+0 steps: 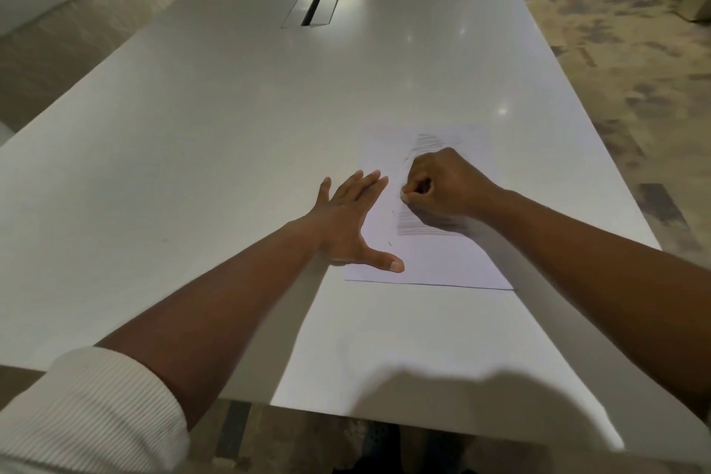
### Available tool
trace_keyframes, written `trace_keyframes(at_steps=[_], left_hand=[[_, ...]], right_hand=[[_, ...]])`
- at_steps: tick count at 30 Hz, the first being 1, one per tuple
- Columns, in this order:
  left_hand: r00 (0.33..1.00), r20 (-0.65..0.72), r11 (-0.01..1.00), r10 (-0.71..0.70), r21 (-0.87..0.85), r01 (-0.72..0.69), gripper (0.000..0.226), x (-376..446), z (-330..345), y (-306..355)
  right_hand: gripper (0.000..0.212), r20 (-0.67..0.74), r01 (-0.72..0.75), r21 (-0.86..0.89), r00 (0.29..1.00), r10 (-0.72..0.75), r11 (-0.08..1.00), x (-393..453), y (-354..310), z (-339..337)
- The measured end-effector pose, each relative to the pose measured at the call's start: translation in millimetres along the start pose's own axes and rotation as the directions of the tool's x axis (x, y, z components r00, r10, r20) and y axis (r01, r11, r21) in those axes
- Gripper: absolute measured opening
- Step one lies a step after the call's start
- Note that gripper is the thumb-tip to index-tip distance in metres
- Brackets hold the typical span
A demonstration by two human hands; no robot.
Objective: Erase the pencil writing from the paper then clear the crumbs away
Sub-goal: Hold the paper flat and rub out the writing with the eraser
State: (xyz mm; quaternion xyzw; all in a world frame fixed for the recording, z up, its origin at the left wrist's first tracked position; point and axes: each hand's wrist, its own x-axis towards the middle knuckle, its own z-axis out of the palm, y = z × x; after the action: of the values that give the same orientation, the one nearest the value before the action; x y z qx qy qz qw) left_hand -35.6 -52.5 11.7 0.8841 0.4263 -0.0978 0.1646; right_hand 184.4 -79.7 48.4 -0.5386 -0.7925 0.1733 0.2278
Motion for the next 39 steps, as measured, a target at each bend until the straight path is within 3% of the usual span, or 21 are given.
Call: trace_keyframes(at_steps=[4,9,16,23,30,36,39], left_hand=[[1.000,0.010,1.000,0.001,0.005,-0.001,0.156,1,0,0],[1.000,0.006,1.000,-0.001,0.009,0.001,0.156,3,1,-1],[1.000,0.007,1.000,0.003,0.003,-0.003,0.156,1,0,-1],[1.000,0.004,1.000,0.008,-0.006,-0.008,0.155,2,2,-1],[1.000,0.003,1.000,0.007,-0.001,-0.007,0.155,2,1,-1],[1.000,-0.009,1.000,0.008,-0.008,-0.009,0.155,3,4,-2],[1.000,-0.012,1.000,0.007,-0.007,-0.007,0.156,3,4,-2]], right_hand=[[0.006,0.052,0.056,0.074,0.997,-0.060,0.996,-7,-4,4],[0.008,0.225,0.107,0.138,0.965,-0.136,0.985,-20,-14,13],[0.011,-0.028,-0.008,0.006,1.000,0.008,1.000,-3,-6,5],[0.006,0.167,0.070,0.097,0.982,-0.086,0.993,-23,-19,15],[0.011,-0.040,-0.060,-0.030,0.997,0.058,0.998,0,-11,7],[0.004,0.144,0.055,0.098,0.987,-0.069,0.994,-23,-21,14],[0.004,0.151,0.049,0.100,0.986,-0.064,0.994,-24,-18,12]])
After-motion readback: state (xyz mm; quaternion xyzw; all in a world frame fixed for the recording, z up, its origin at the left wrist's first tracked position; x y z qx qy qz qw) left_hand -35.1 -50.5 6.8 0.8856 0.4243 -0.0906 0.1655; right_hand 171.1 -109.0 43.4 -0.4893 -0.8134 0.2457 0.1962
